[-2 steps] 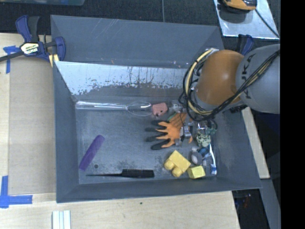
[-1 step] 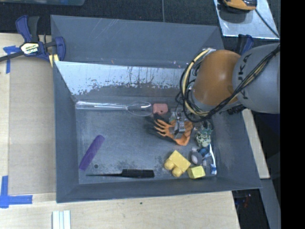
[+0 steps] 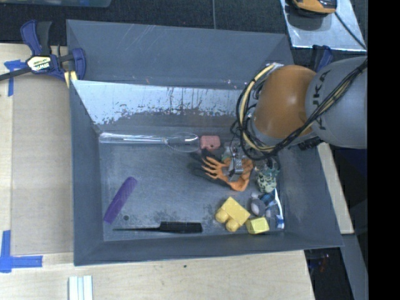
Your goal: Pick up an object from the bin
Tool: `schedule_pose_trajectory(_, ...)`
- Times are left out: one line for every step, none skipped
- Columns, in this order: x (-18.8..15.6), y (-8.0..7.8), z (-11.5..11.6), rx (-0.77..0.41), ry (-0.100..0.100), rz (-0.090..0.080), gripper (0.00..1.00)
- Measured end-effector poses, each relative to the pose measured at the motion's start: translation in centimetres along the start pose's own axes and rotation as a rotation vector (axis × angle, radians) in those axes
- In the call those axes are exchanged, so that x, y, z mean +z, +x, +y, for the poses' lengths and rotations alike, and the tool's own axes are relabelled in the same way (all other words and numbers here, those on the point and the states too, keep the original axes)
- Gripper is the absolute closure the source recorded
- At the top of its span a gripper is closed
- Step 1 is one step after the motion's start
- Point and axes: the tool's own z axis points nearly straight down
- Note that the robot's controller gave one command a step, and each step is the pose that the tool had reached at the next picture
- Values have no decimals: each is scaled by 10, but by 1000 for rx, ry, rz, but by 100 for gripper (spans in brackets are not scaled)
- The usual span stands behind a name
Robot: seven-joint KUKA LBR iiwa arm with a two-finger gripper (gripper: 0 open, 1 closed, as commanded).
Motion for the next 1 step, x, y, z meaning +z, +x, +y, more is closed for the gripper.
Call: schedule_pose_trajectory(-29,-1,0,0,0,-1,100)
